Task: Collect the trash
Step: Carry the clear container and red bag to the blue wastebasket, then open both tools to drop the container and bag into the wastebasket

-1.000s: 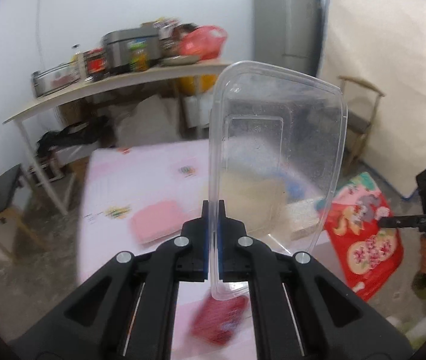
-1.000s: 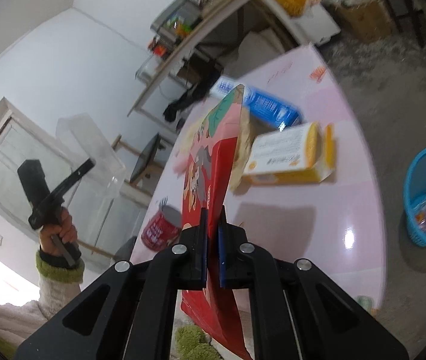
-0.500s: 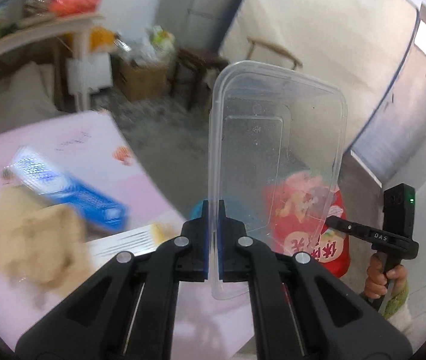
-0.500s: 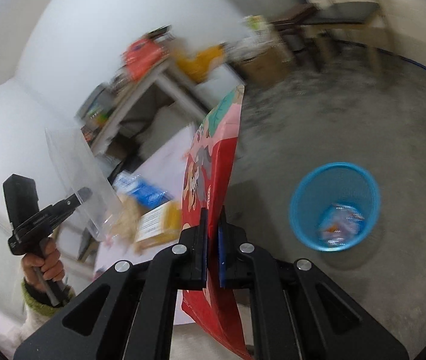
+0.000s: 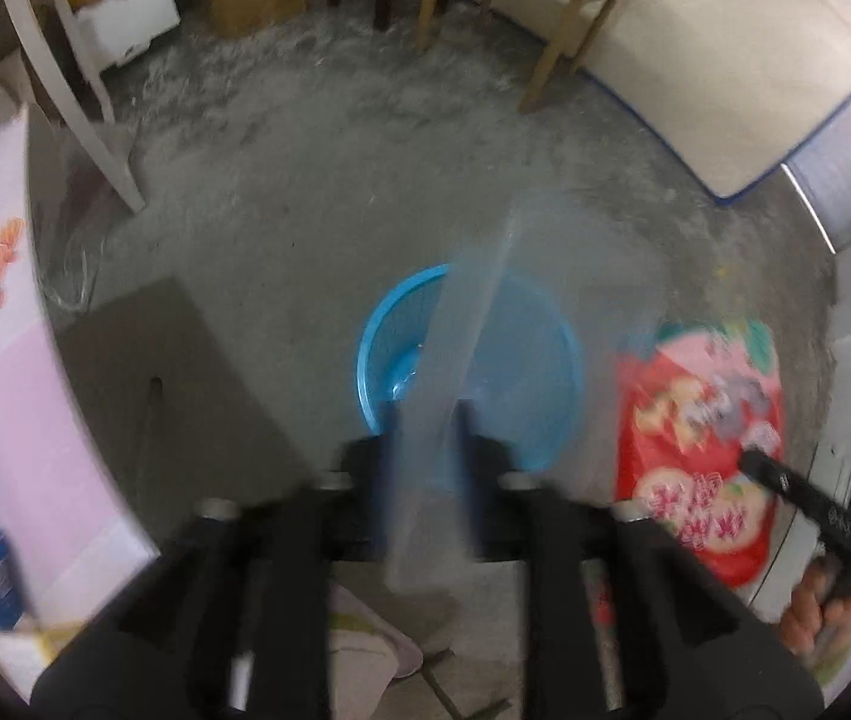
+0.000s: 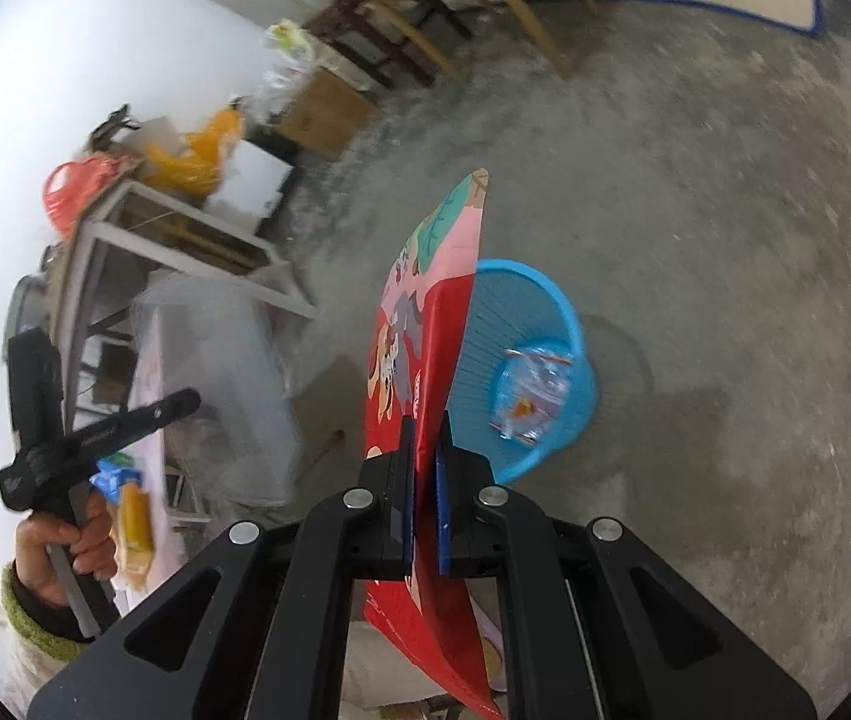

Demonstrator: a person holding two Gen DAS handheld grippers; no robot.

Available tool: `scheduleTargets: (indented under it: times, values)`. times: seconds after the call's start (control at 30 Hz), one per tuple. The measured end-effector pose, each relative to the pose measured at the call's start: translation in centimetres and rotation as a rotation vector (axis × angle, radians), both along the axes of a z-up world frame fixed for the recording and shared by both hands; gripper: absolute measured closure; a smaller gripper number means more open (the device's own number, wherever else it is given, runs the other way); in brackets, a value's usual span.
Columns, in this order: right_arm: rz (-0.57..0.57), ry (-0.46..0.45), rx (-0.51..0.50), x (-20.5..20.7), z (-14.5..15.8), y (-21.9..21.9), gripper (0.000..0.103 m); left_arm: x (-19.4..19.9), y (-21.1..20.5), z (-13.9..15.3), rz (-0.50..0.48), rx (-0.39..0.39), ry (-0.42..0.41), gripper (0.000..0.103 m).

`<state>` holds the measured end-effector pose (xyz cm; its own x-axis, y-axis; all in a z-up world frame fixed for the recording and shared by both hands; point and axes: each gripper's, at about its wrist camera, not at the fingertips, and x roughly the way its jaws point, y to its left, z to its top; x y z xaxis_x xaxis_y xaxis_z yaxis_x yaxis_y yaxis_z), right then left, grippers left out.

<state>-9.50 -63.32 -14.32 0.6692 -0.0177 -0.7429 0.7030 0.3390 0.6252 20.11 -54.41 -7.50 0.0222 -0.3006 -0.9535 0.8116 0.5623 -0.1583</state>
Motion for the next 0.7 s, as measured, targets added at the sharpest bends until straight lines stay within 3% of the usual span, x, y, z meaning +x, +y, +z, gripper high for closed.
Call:
scheduleTargets:
  times: [0.03,0.13,0.27,0.47,0.6,0.7]
  values:
    - [-0.004,0.005,0.006,0.1,-0.4,0.1,0.097,0.3,-0.1,-0.6,0.014,0.014,-0.005,0.047]
    - [-0.007,0.019,0.018,0.3,-1.1,-0.1,0.097,1.3,-0.4,-1.1,0.048,0.007,-0.03,0.042]
    - [0.013,0.032,0.013,1.6,-1.3,-0.5,0.097,1.5,1.2,0.5,0.052,-0.03,-0.06,0.038]
    - [0.039,0.033,0.033,5.0,-2.1,-1.2,0.097,1.5,7.1,6.1,0.053,-0.136,-0.123,0.028]
    - [0.05,0.03,0.035,8.3,-2.7,-2.4,0.097,1.0,13.2,10.0,0.051,-0.171,-0.189,0.025]
    - [0.047,0.058,0.072,11.0,-4.9,-4.1,0.09,0.7,18.7,12.9,0.084,-0.187,-0.247,0.022]
